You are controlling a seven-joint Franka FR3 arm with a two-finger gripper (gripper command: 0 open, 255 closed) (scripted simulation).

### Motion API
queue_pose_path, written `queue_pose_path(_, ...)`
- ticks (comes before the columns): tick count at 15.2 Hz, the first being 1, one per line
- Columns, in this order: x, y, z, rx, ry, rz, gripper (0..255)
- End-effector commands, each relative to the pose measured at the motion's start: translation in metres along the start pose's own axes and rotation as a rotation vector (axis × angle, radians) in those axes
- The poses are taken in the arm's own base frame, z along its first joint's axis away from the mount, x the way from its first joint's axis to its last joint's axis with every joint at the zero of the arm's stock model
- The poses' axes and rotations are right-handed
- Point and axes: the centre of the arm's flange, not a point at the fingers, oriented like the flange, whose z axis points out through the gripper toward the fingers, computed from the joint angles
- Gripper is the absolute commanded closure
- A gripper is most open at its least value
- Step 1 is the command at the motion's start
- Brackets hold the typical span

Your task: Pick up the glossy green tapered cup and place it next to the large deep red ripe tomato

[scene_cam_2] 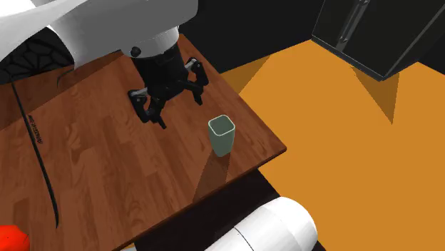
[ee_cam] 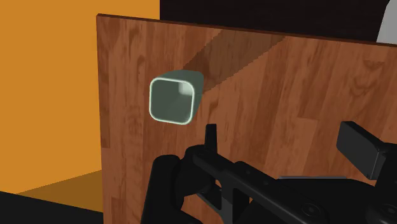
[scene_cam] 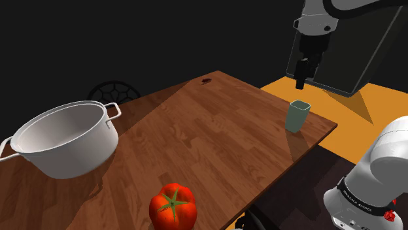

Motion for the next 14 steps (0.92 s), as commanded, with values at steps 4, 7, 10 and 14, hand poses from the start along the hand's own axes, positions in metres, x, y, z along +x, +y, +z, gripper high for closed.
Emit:
queue_pose_path(4,0.004,0.021,0.034,0.015,0.005,0.01,0)
queue_pose_path(7,0.008,0.042,0.069,0.03,0.009,0.02,0)
queue_pose_path(10,0.012,0.063,0.104,0.045,0.014,0.03,0)
queue_pose_path(14,0.016,0.088,0.148,0.063,0.02,0.042,0)
